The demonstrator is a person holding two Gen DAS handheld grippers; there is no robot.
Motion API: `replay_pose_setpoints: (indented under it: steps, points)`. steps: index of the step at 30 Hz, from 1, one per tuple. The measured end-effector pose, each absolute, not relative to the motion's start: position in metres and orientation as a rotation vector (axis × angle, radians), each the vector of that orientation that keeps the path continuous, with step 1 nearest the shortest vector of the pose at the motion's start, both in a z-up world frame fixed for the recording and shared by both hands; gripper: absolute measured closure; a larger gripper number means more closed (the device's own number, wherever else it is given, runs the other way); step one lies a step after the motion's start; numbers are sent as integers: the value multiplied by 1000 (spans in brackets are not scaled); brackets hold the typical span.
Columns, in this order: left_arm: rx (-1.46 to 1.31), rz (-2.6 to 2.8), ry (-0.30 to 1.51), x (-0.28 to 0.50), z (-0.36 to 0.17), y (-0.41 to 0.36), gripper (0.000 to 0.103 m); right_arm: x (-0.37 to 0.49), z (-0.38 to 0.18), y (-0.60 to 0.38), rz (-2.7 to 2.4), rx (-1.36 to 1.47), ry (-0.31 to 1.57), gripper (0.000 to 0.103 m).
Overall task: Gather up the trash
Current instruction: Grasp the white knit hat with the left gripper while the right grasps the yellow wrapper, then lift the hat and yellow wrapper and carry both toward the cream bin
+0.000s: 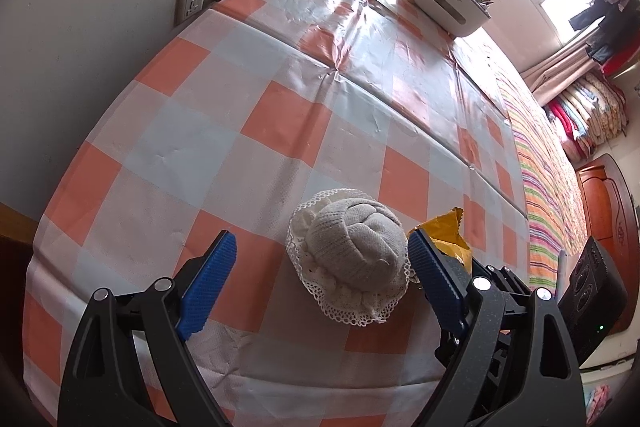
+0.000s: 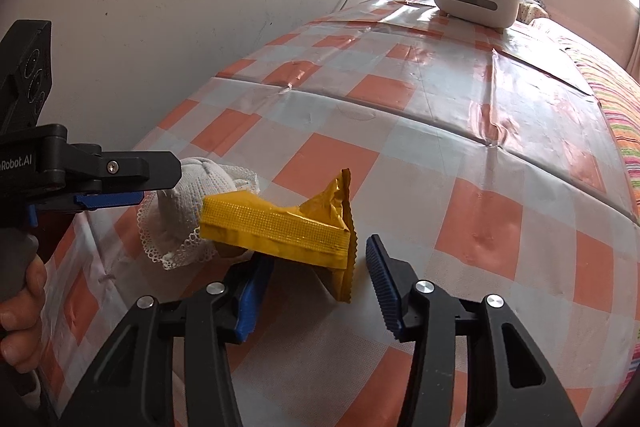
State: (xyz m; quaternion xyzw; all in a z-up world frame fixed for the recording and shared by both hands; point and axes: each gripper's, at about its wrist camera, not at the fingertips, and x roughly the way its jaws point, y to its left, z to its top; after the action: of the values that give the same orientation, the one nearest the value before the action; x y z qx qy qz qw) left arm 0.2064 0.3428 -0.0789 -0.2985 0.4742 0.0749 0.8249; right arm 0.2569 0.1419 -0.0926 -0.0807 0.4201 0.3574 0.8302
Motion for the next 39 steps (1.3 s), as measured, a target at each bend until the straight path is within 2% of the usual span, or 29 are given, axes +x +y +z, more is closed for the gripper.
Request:
replay_pose_setpoints:
  steps: [2, 6, 19, 22, 24, 26, 33, 39]
  points:
    - [-632, 160, 1011, 207, -80, 342, 17, 256, -92, 140, 741, -185, 882, 82]
    - [-622, 157, 1020, 207, -81, 338, 17, 252, -89, 127, 712, -167, 866, 88]
    - [-515, 160, 1023, 214, -84, 313, 17, 215, -64, 56, 679, 5, 843, 88]
    - [-492, 165, 1015, 217, -84, 307, 21, 206, -62, 45, 675, 41, 841, 88]
    - [-480, 162, 1028, 220, -87, 304, 41, 201, -61, 36, 672, 64, 840, 88]
    - [-472, 162, 1025, 221, -88, 303, 46, 198, -61, 30, 663, 86, 837, 88]
    - [-414, 163, 991, 215, -84, 288, 52, 189, -56, 7, 631, 145, 823, 88]
    - [-316, 152, 927, 197, -66, 261, 53, 179, -47, -16, 607, 193, 801, 88]
